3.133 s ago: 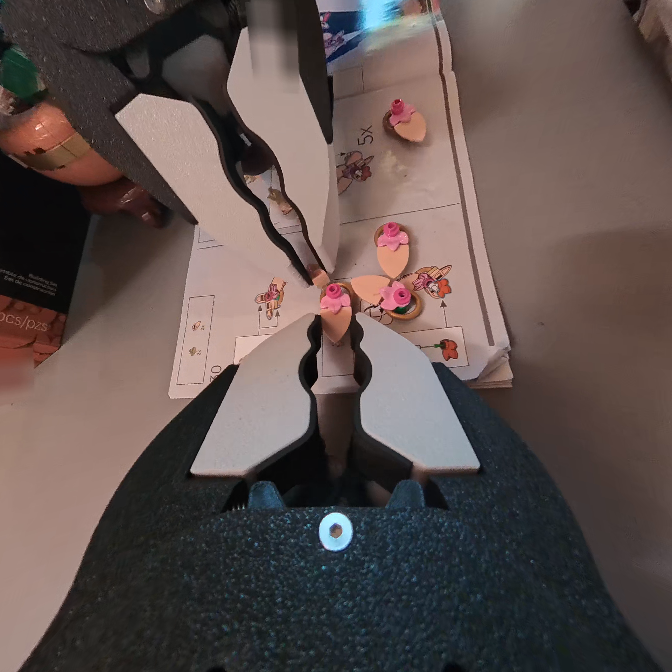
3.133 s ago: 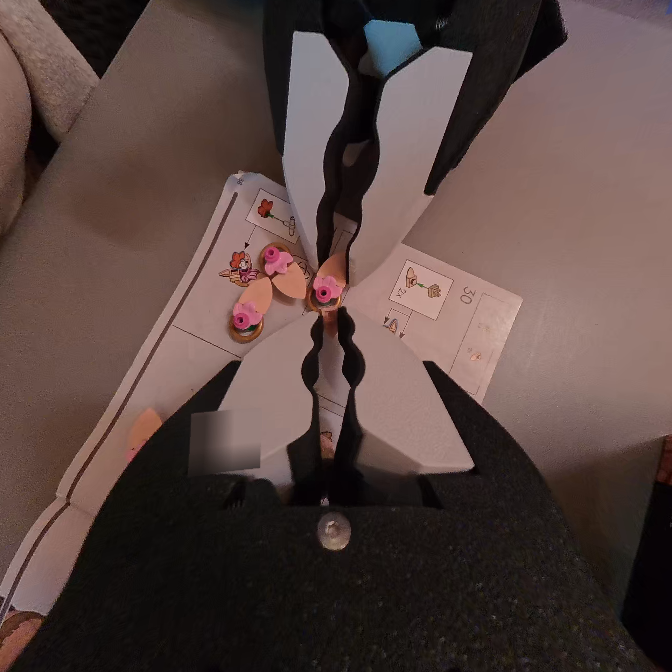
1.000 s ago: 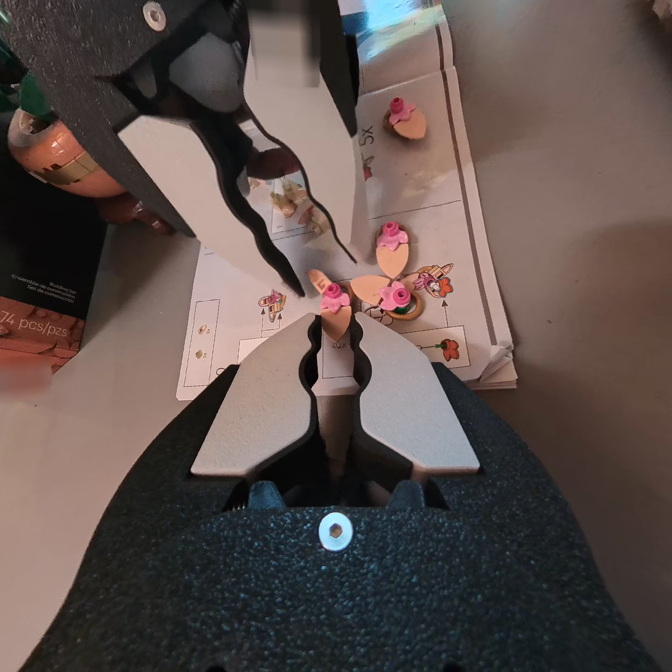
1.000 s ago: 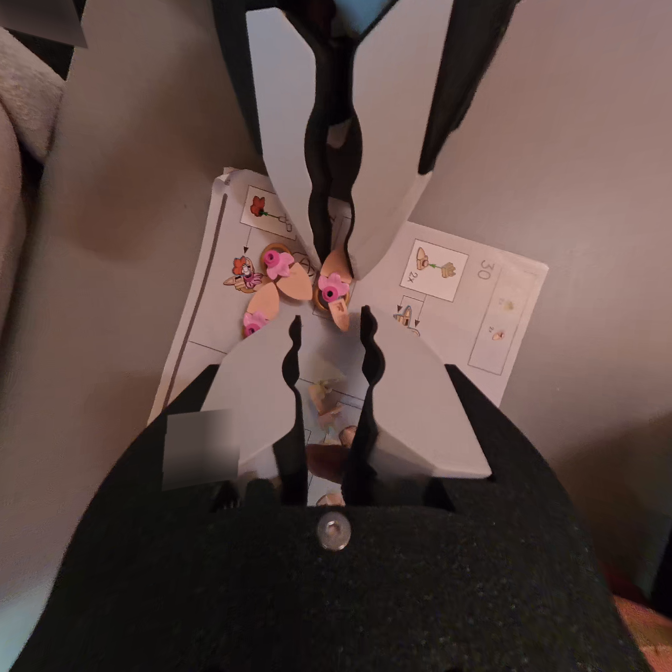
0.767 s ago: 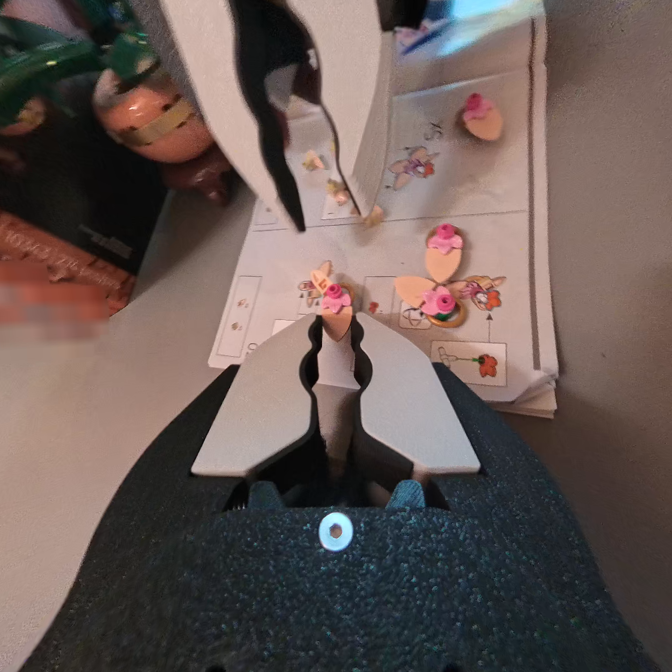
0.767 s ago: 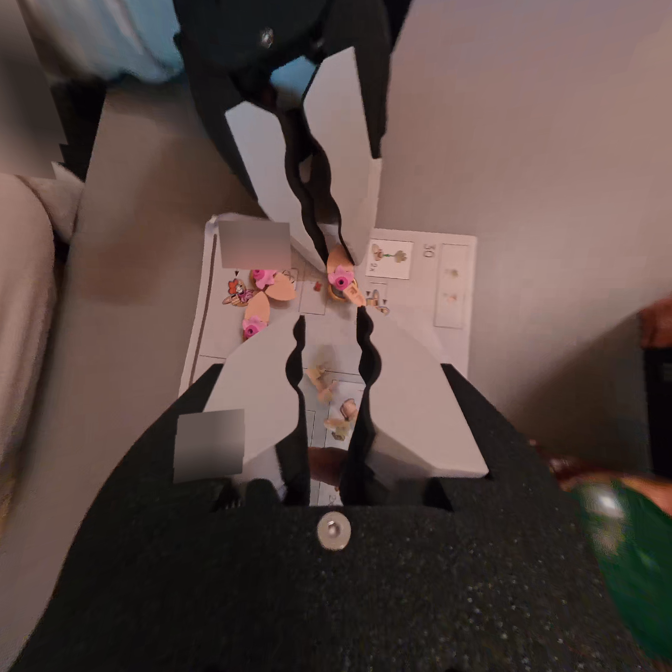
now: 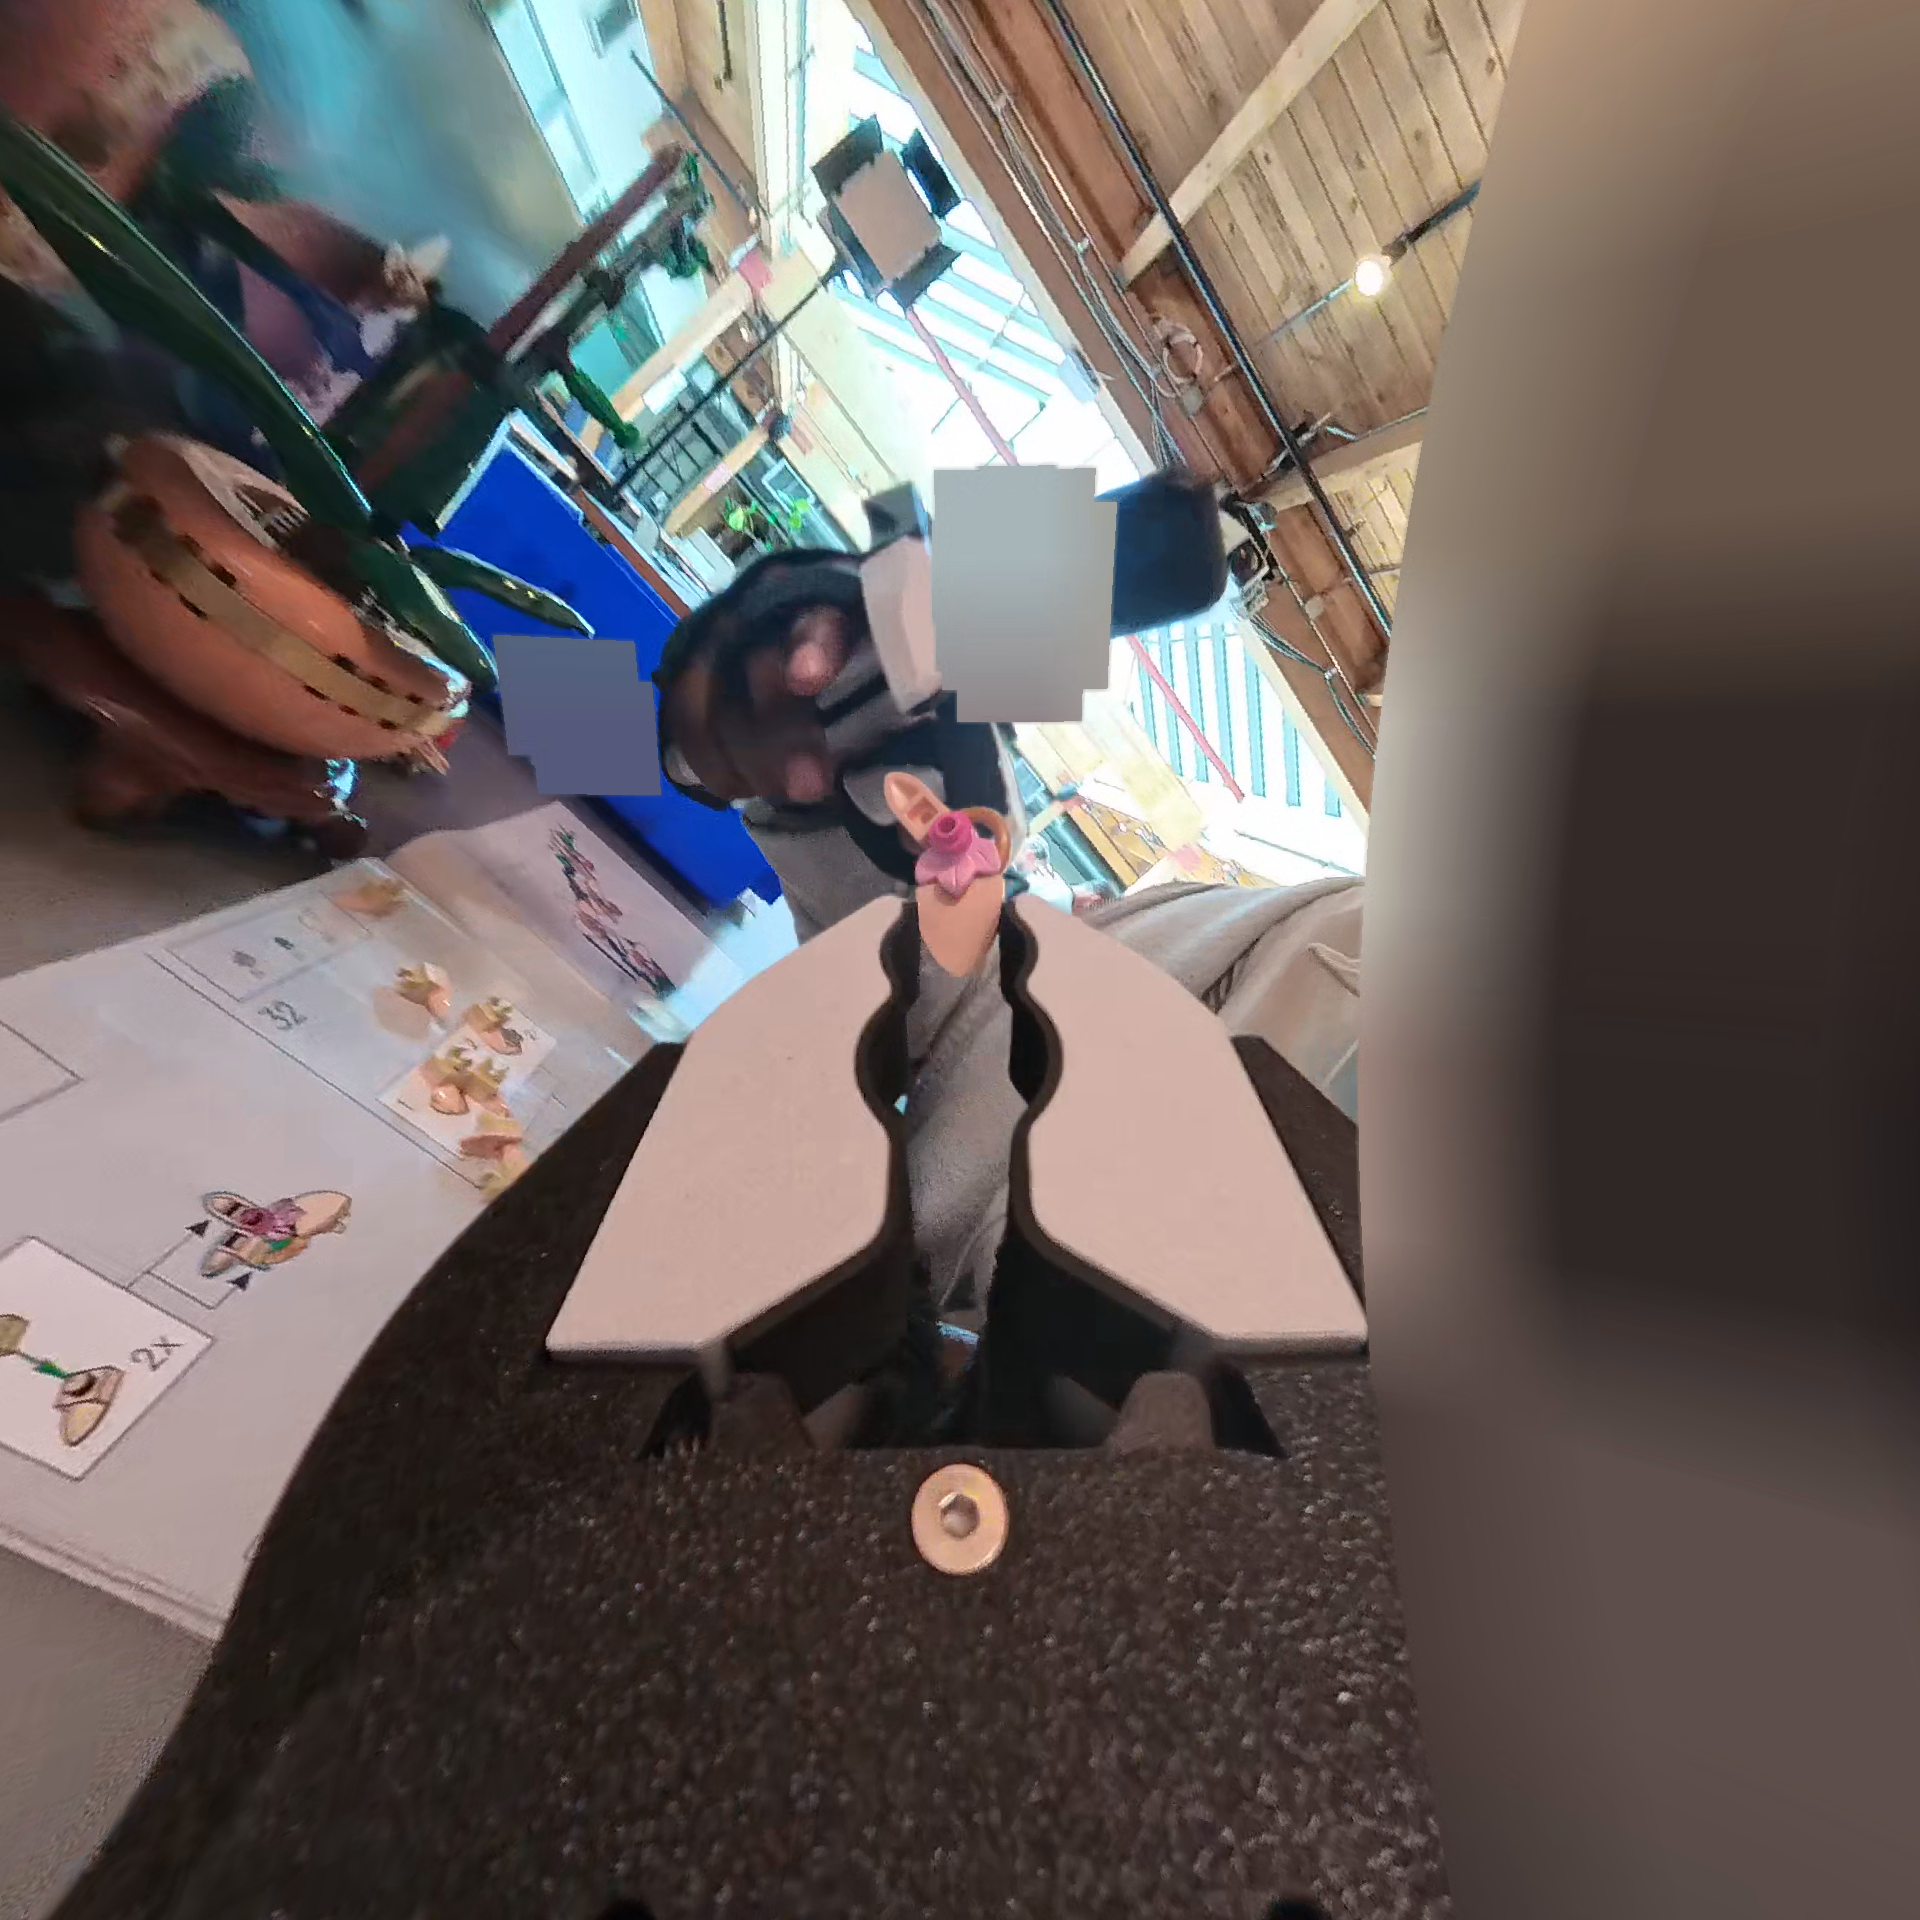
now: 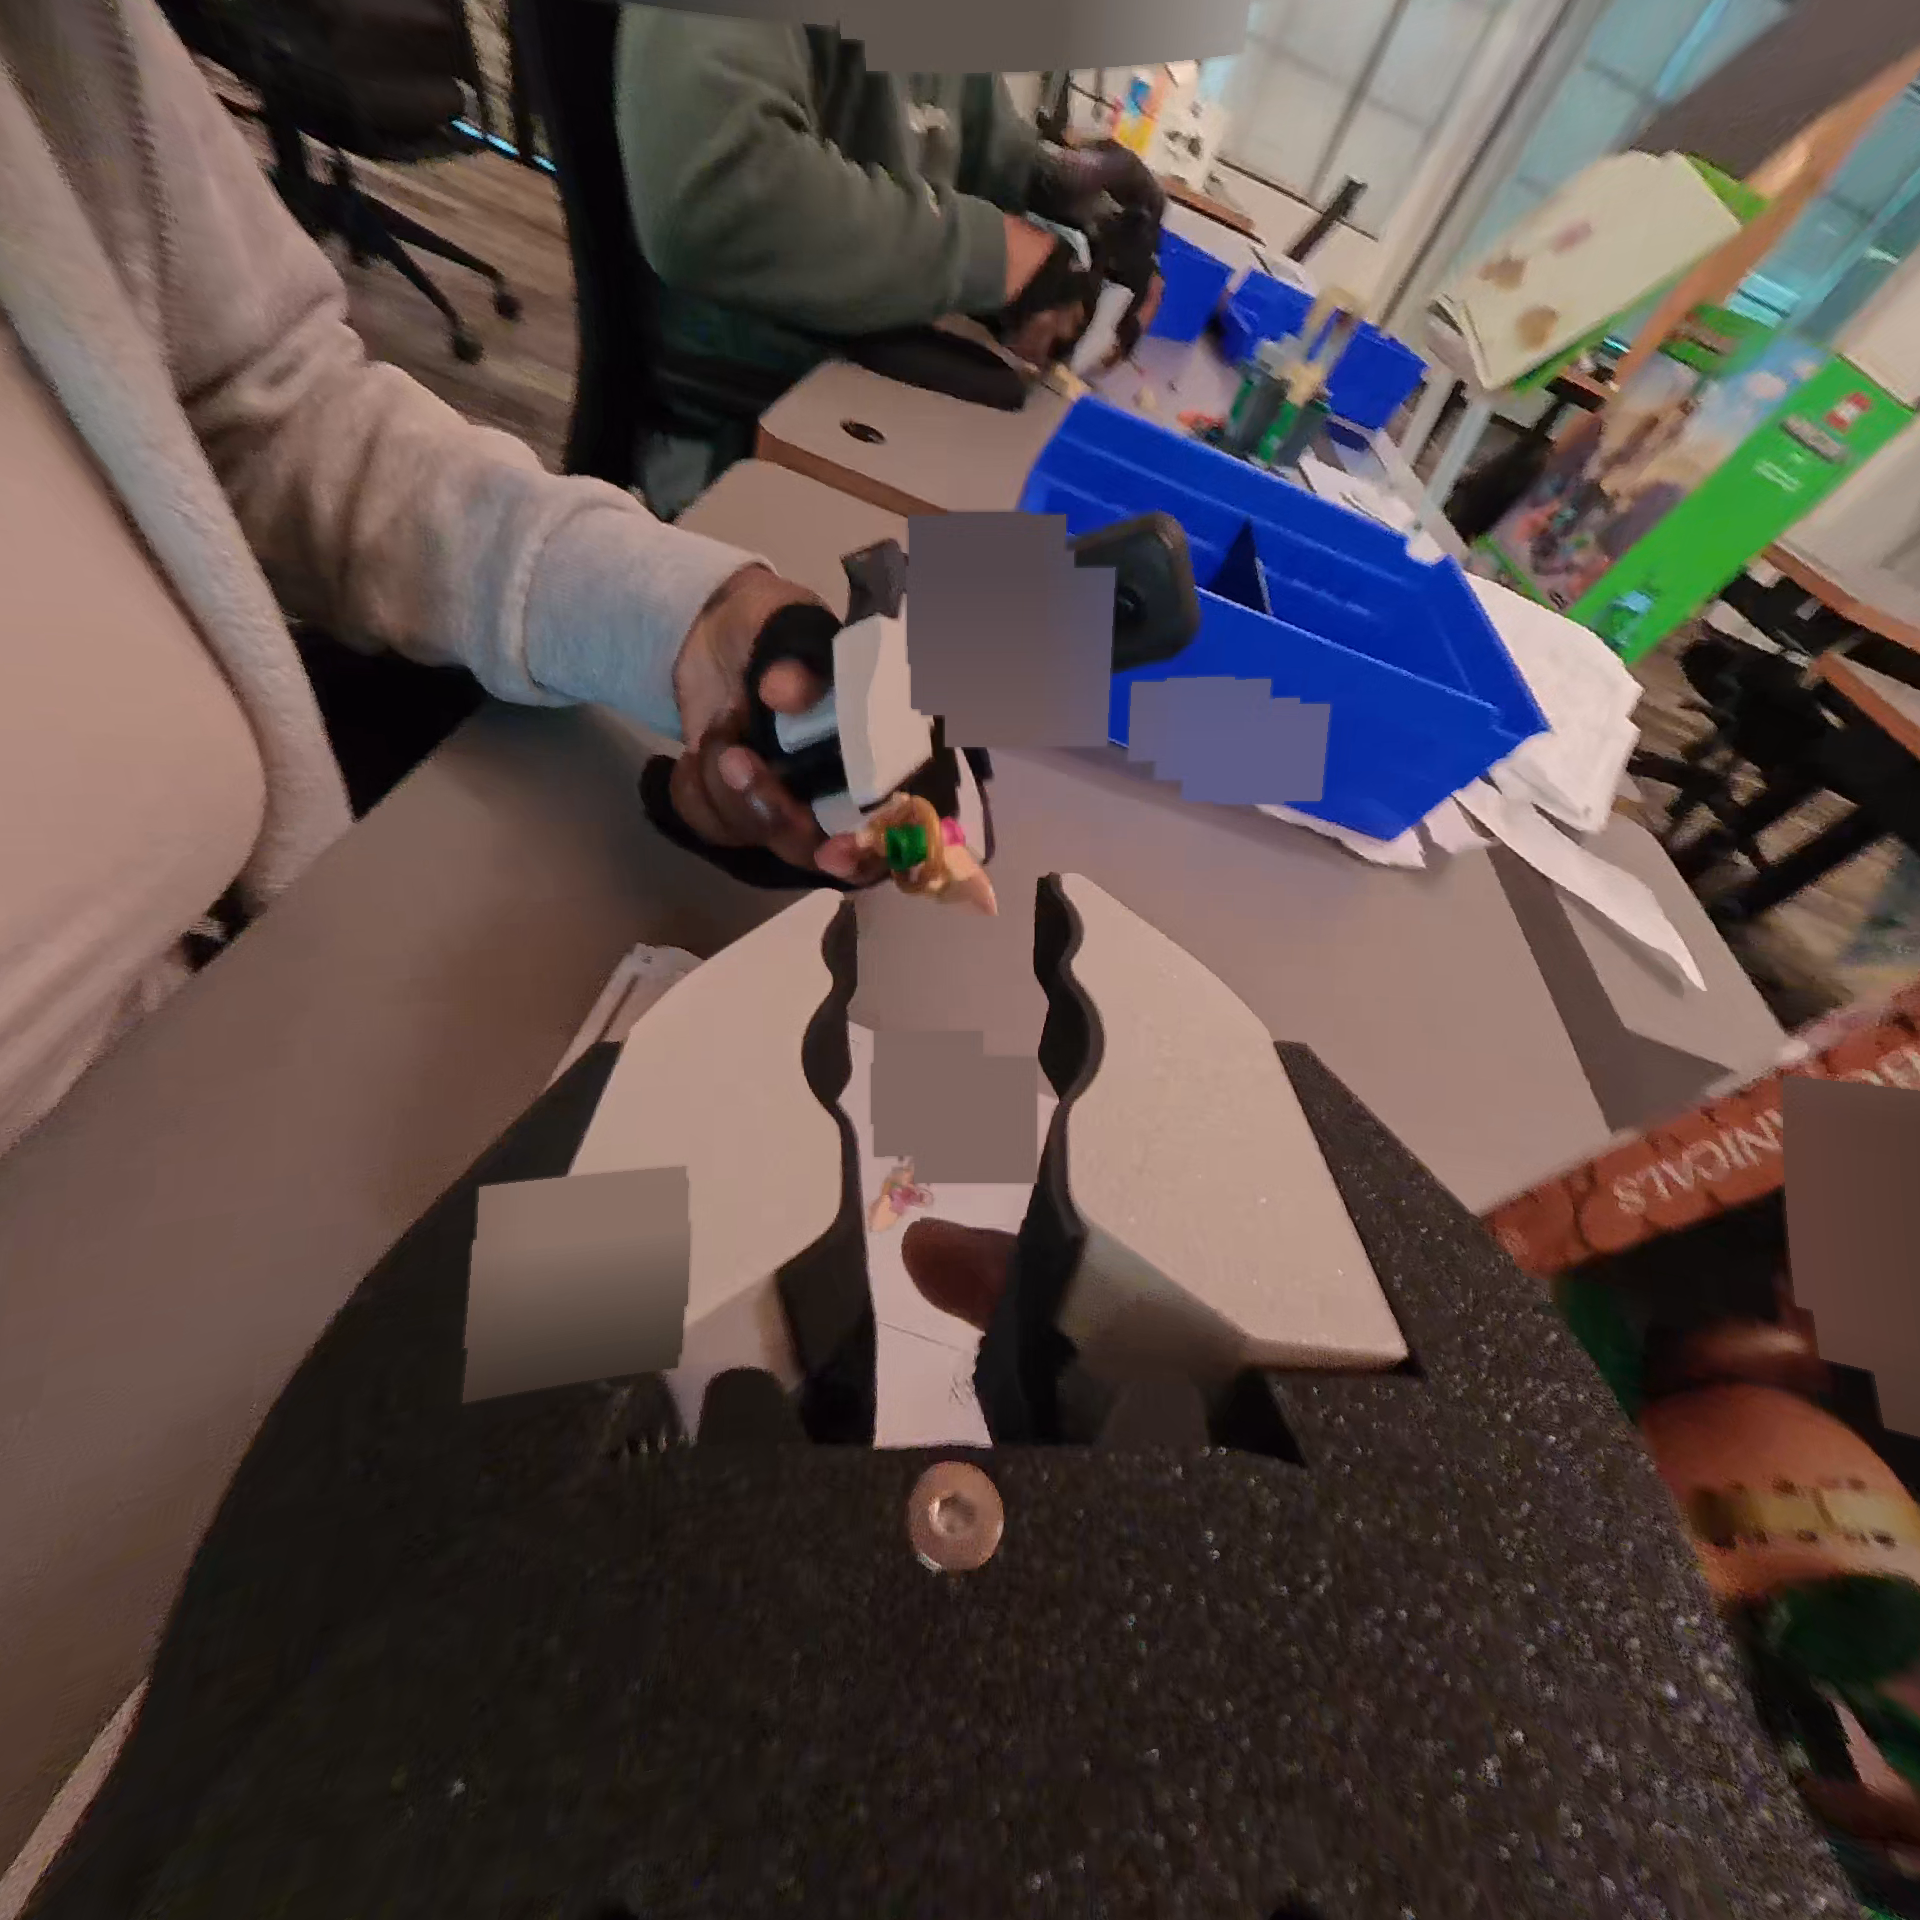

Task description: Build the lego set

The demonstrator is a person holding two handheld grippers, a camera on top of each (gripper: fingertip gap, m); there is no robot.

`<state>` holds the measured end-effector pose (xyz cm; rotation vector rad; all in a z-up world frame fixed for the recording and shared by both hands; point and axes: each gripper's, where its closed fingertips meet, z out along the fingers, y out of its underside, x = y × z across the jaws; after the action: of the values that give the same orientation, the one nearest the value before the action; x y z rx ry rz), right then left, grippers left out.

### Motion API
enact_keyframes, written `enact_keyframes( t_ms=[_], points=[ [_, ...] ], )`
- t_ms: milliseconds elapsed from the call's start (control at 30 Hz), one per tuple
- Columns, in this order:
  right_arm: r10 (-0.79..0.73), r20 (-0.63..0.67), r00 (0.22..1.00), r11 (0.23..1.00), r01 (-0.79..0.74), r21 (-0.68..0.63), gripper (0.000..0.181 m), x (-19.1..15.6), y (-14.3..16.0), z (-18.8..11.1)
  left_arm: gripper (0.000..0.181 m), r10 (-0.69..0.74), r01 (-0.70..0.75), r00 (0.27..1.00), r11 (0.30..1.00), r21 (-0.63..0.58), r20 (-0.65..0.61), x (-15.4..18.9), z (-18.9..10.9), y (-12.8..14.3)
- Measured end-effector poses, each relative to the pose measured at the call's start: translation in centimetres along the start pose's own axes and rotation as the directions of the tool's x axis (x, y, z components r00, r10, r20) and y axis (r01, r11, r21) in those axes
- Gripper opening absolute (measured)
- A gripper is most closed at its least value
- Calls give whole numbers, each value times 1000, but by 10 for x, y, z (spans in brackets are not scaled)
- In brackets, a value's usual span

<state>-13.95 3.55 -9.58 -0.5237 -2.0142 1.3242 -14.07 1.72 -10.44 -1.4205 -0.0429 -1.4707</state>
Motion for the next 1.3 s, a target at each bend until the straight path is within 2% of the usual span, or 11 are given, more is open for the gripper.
enact_keyframes(
  t_ms=[33,133,300,433,633,800,1000,1167,1300],
  points=[
    [6,39,999,1000,-6,16,32,-3,-2,1,14,-1,1,1000,1000,-18,0,0,2,3],
    [30,167,986,998,-38,40,31,-17,-3,3,14,18,-18,1000,996,-83,0,2,7,13],
    [-36,231,972,998,23,56,26,-33,-1,5,14,130,-124,991,970,-208,15,8,15,29],
    [-107,235,966,993,91,75,16,-42,-4,4,14,181,-171,983,953,-252,18,13,18,31],
    [-147,247,958,989,136,62,15,-46,-3,2,14,236,-209,970,925,-317,49,14,21,36],
    [-236,203,950,965,254,-62,14,-44,3,4,14,308,-247,943,902,-354,129,8,18,37],
    [-261,226,939,932,306,-194,14,-46,21,7,14,390,-262,893,856,-445,225,-7,14,45],
    [-325,208,923,867,378,-323,14,-42,38,10,14,425,-229,843,837,-497,328,-24,9,48],
    [-355,214,910,836,411,-362,14,-42,46,10,14,431,-226,835,836,-500,342,-31,8,50]
  ],
)
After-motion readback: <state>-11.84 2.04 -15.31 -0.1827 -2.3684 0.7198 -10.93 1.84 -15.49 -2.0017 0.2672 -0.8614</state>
